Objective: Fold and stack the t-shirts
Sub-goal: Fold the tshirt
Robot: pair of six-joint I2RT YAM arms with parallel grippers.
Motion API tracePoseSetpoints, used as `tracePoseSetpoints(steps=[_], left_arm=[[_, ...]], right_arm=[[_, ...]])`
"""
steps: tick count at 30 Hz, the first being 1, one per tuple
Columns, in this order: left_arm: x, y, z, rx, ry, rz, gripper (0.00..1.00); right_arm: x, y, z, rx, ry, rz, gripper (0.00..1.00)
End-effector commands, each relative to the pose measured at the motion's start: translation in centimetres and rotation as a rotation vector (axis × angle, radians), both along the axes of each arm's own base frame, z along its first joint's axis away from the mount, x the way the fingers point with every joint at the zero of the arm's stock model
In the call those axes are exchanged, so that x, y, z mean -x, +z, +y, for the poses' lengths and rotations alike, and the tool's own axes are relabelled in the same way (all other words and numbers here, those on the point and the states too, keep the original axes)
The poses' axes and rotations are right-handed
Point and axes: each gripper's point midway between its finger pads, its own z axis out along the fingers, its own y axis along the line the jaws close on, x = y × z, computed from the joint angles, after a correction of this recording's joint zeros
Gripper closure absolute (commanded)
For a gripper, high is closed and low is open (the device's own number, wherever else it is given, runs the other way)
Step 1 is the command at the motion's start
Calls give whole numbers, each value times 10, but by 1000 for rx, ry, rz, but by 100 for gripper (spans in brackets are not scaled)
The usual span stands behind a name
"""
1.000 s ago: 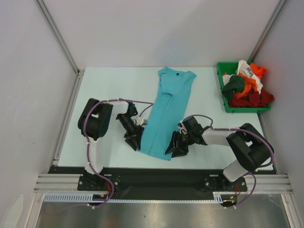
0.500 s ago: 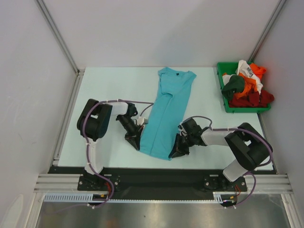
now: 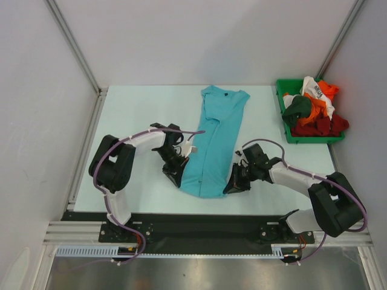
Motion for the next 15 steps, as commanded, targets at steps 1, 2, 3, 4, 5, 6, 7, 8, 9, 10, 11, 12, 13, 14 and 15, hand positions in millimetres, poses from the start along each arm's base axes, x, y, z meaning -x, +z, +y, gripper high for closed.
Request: tracePoseSetpoints(steps=[1,2,3,4,5,6,7,8,9,10,11,12,13,14,15], left_arm=[[-25,26,-4,32,-23,-141,100],[-28,29,-5,37,-23,-150,100],[-33,32,-5,39,-18,-164,99],[-42,39,-8,50,-19,-194,99],[-47,42,-9,55,-18,-207,99],[-53,44,-8,48,-15,-222,100],[-63,48,-11,54,-19,-247,100],[-69,51,-11,54,-22,-262,99],[-74,53,-11,52,-23,-271,99],[-86,56,-15,52,-25,-294,100],[-92,58,-17,56,-29,-306,99],[-96,60,-17,52,-28,-305,99],[-107,63,-22,59,-25,-324,99],[-114,65,-22,58,-15,-330,99],[-120,68,-23,62,-11,-341,100]], right_arm=[[-14,21,1,-24,25,-73,100],[-17,26,1,-26,26,-84,100],[-21,29,0,-28,24,-100,100],[-25,34,0,-31,23,-114,100],[-30,40,0,-38,23,-127,100],[-35,46,1,-45,22,-146,100],[-40,49,0,-43,22,-161,100],[-45,52,0,-46,20,-172,100],[-53,61,2,-57,20,-201,100],[-58,62,1,-53,15,-206,100],[-62,66,2,-57,15,-218,100],[-68,72,3,-60,16,-237,100],[-73,74,2,-59,10,-246,100],[-79,76,3,-62,8,-259,100],[-84,78,2,-61,1,-267,100]])
